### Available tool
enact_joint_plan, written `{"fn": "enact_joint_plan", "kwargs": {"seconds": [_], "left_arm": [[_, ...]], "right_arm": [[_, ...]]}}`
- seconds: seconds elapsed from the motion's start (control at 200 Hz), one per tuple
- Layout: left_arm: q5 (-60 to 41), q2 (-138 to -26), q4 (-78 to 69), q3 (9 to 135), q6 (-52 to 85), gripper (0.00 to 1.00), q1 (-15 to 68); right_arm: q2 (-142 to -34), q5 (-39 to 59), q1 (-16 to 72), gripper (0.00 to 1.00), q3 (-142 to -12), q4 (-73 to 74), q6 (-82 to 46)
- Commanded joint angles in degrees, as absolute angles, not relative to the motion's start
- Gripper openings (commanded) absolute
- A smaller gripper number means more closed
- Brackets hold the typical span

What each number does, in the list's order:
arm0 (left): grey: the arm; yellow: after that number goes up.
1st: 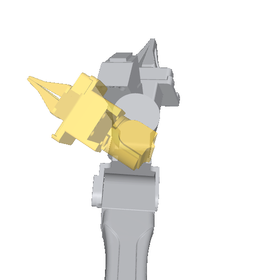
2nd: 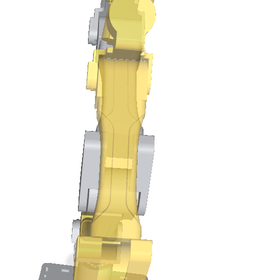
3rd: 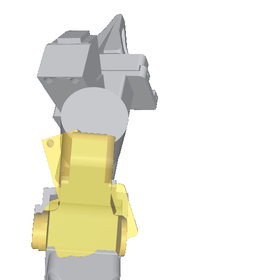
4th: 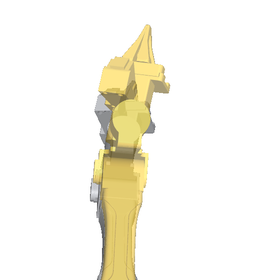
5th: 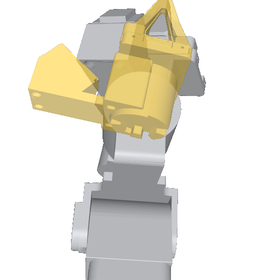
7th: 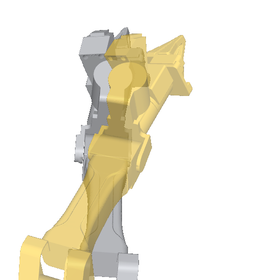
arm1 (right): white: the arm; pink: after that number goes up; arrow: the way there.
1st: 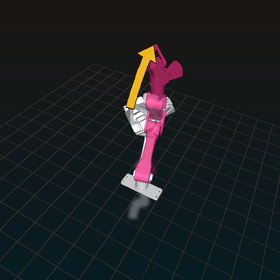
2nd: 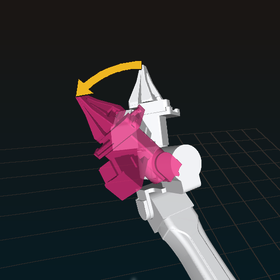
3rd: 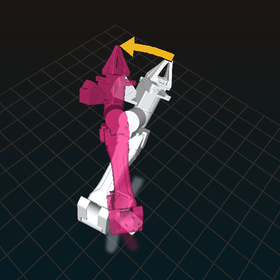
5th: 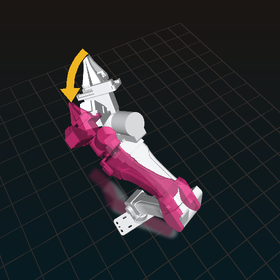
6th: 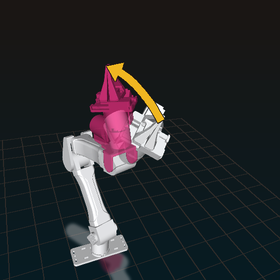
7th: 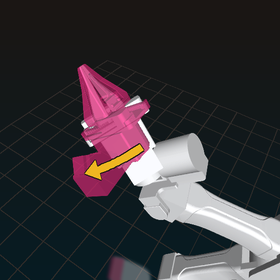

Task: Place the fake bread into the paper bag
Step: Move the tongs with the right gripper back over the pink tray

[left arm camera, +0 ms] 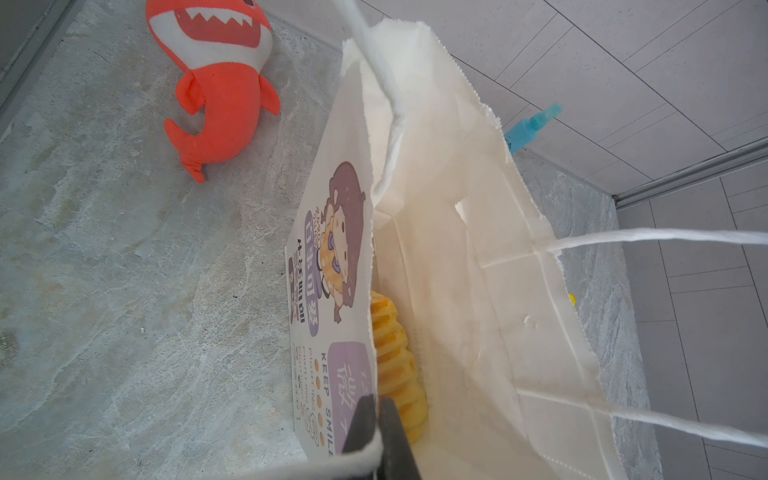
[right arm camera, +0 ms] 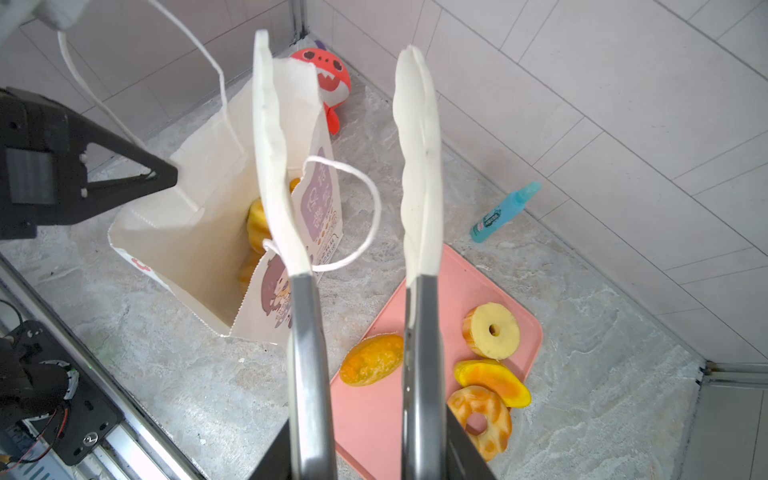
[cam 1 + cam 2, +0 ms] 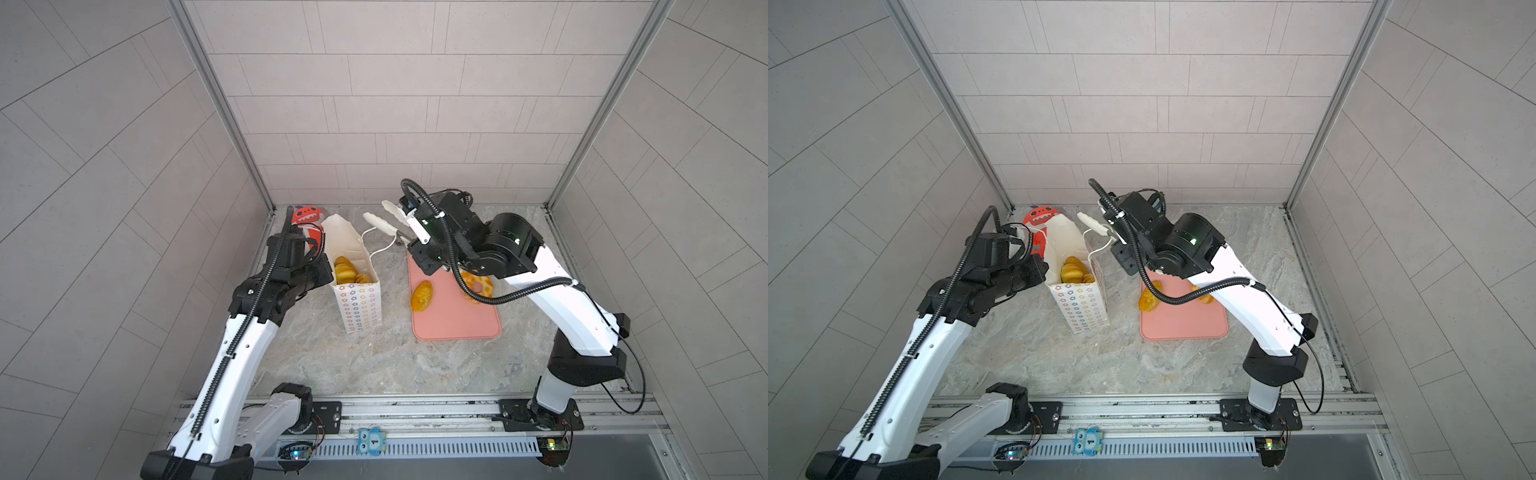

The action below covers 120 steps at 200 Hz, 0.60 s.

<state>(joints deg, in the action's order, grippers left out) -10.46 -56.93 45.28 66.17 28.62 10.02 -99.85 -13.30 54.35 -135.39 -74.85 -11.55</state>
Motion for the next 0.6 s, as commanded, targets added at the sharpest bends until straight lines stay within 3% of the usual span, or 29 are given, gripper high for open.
{"fn": "enact_joint_plan", "kwargs": {"seconds": [0.0, 0.595], "left_arm": [[-10.44, -56.36, 44.85, 65.93, 28.48, 0.06, 9.77], [-10.66, -56.77, 44.96, 66.43, 28.43, 0.07, 9.73]], "right_arm": [[-95.96, -15.74, 52.90, 0.43, -134.38, -73.45, -11.07], [-83.10, -7.19, 40.26, 0.43, -114.60, -65.99, -15.49]]}}
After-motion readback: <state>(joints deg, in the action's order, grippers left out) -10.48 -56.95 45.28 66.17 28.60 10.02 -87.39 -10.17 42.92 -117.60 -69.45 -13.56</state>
